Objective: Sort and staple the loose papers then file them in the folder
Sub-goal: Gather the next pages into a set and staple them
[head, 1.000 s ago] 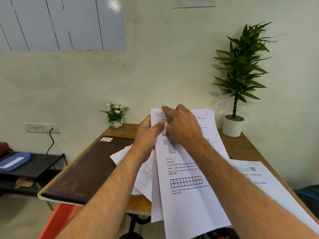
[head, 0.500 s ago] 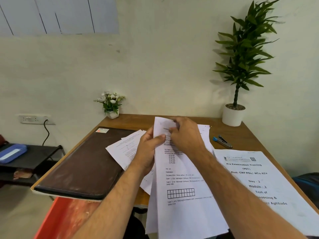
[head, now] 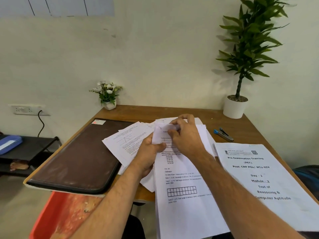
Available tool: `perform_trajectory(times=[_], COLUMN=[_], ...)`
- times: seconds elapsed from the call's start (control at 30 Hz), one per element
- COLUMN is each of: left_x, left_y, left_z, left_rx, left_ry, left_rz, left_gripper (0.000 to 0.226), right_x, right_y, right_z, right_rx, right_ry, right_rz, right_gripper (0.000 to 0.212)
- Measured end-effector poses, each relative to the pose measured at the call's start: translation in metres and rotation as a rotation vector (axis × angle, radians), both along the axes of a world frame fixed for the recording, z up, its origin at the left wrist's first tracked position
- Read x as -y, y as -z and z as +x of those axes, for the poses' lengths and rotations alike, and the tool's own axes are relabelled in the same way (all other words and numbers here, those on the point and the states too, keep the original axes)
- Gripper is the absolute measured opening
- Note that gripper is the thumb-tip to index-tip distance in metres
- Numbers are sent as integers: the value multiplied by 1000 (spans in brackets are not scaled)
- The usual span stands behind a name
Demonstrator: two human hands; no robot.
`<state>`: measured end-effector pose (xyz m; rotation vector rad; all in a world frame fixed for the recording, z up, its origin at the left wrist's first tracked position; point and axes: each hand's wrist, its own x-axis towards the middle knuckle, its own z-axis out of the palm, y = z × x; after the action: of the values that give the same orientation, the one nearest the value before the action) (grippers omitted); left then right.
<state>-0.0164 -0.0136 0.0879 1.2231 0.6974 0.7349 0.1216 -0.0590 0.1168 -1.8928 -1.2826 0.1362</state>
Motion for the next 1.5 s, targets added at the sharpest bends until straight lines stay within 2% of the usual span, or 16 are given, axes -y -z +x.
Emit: perform_trajectory(times=[0.13,0.2,0.33,0.4,0.43,0.47,0.53,0.57,0.63,0.73,0.87,1.0,1.07,1.13,1.27,1.5], left_x=[-2,-6,-13,-17,-19,-23,-37,-44,-54,-56,-64,-64,-58,-54,-59,-65], left_y=[15,23,43,50,54,60,74,81,93,96,98,94,90,85,82,70], left_z=[-1,-2,-4,-4,-6,-8,-16,-19,-22,-21,-21,-18,-15,-12,-4,-1], left_rx=[33,-11,-64,-144,-209,-284,-554,-700,-970,-1199,-1110,-1025,-1053,-1089,-1122,-946], left_ry=[7,-30,-99,-220,-299,-380,-468,-464,-408,-247,-163,-87,-224,-379,-455,-631], left_rz=[-49,-26,26,103,178,285,569,692,851,842,832,792,812,734,524,362], left_gripper=[32,31,20,43,48,43,23,21,41,69,70,56,54,64,91,105], right_x=[-1,-6,-14,-15,-16,-16,-14,-13,-12,-15,-19,-15,-14,-16,-20,-13], right_y=[14,22,51,66,74,81,94,99,108,114,114,120,121,119,114,117], right_z=[3,4,3,4,4,4,4,4,4,3,3,6,8,8,6,8], right_rx=[-4,-38,-83,-103,-108,-109,-115,-122,-127,-132,-143,-158,-163,-163,-167,-181], right_ry=[-40,-46,-37,-23,-17,-13,0,8,23,29,16,36,37,27,10,17], right_rz=[-33,-72,-96,-117,-116,-107,-87,-75,-38,3,39,71,66,52,25,24], right_gripper=[8,2,5,6,7,8,9,9,9,8,7,8,9,9,9,10])
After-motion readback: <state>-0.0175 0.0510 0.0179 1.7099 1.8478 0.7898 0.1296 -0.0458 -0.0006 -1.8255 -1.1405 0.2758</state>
